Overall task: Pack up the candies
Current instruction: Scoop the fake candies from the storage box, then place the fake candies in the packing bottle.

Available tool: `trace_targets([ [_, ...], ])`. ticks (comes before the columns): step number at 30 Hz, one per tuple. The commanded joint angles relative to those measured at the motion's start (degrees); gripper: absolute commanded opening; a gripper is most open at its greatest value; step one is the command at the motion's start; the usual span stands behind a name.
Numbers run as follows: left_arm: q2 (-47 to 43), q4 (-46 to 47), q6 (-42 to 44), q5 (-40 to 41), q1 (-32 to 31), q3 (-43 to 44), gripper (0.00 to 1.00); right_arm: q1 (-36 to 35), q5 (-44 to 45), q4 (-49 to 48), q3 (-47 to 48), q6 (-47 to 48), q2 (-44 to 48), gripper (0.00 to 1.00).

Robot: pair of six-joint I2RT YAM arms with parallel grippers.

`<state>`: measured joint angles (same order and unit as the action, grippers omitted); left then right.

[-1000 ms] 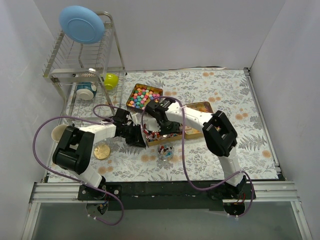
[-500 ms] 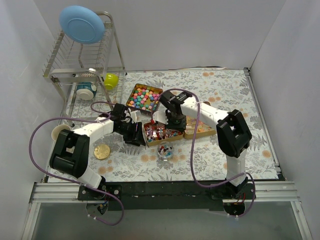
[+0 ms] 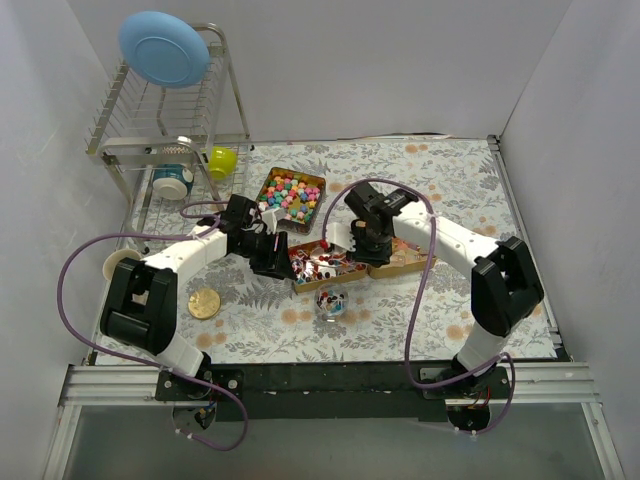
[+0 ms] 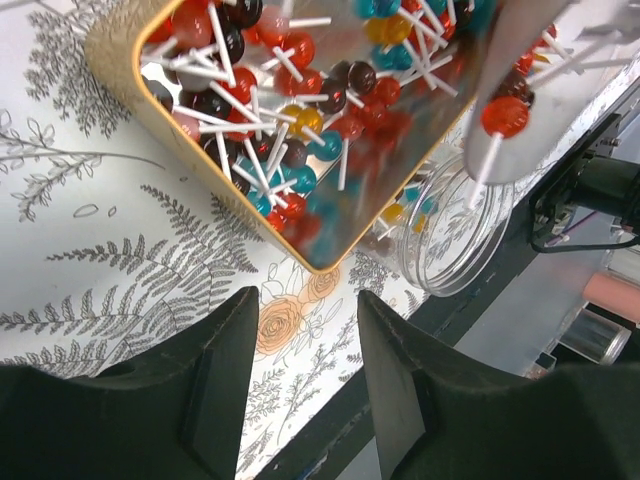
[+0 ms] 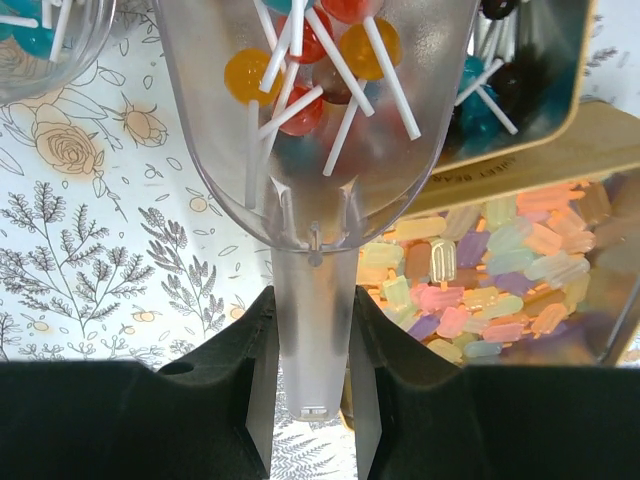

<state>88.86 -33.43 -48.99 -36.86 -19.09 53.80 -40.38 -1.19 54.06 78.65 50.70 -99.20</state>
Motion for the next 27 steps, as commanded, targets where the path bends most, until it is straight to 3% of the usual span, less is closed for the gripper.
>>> trace_targets([
  [1,-0.53,1.88,2.41,0.65,0.72,3.07,0.44,0.83,-4.08,-2.47,-1.91,2.47,7.24,0.01],
  [6,-2.11,3.37,1.8,0.91,0.72,0.78,0.45,-0.31,-1.54,1.2,-3.94,9.14,12.09,0.01],
  [12,-4.66,4.95,1.53,4.07,1.07,-0.98,0.47,-3.56,9.18,6.84,-3.95,14.07,13.42,0.01],
  [27,-5.28,6.44,1.98,9.79,2.39,-2.38,0.5,-16.74,31.04,20.91,1.86,11.0,5.42,0.01],
])
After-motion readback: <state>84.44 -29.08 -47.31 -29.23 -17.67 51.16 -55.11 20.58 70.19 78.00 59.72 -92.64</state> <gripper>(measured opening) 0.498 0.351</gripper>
